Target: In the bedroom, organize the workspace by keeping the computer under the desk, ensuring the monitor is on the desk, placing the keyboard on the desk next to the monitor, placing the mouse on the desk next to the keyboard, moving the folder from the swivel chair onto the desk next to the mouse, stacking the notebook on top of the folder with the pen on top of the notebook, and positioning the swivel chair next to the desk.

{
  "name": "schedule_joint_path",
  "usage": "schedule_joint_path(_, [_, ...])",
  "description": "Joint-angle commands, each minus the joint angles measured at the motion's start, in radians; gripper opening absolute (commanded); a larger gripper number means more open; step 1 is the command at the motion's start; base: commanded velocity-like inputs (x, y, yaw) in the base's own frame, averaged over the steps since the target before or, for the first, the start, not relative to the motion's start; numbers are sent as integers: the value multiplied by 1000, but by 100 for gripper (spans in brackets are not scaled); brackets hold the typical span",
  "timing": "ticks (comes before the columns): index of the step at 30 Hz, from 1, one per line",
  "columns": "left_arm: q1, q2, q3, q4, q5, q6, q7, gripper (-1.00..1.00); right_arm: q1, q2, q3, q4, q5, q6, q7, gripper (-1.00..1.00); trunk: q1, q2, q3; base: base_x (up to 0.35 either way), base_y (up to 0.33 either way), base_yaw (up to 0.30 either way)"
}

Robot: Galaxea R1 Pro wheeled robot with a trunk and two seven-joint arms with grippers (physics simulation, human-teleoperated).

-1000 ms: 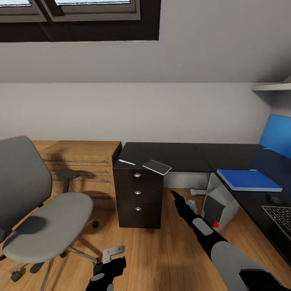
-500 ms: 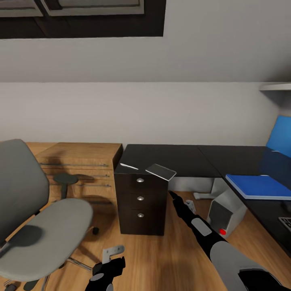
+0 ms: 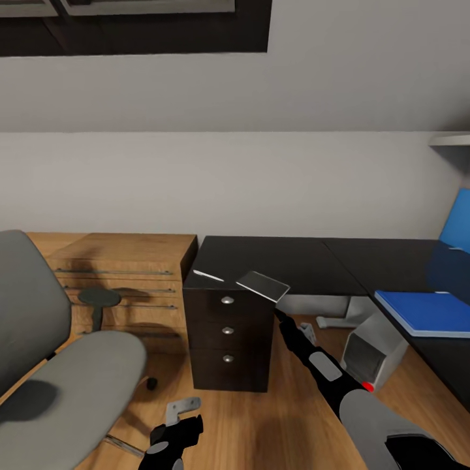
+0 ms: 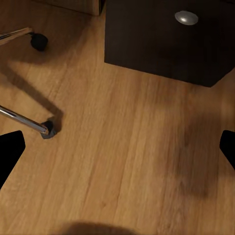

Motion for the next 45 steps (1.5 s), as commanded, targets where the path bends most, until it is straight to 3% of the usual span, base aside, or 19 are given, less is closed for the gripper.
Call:
schedule_joint_path(1, [-1, 0, -1, -1, 10, 2, 8, 100, -1, -1, 4, 0, -10, 3, 2, 100, 0, 0, -1, 82, 2, 0])
schedule_joint_path(20, [-1, 0, 0, -1, 10, 4, 9, 100, -1, -2, 4, -2, -10, 3, 2, 100, 0, 0, -1, 50, 0, 0])
schedule_joint_path(27, [-1, 0, -2, 1, 10, 4, 10, 100, -1, -2, 4, -2, -10, 3, 2, 100, -27, 49, 21, 0, 0, 0])
schedule_joint_path(45, [-1, 0, -2, 2, 9, 3, 3, 100, -1, -4, 3, -3, -10, 3, 2, 100, -27, 49, 21, 39, 0, 0])
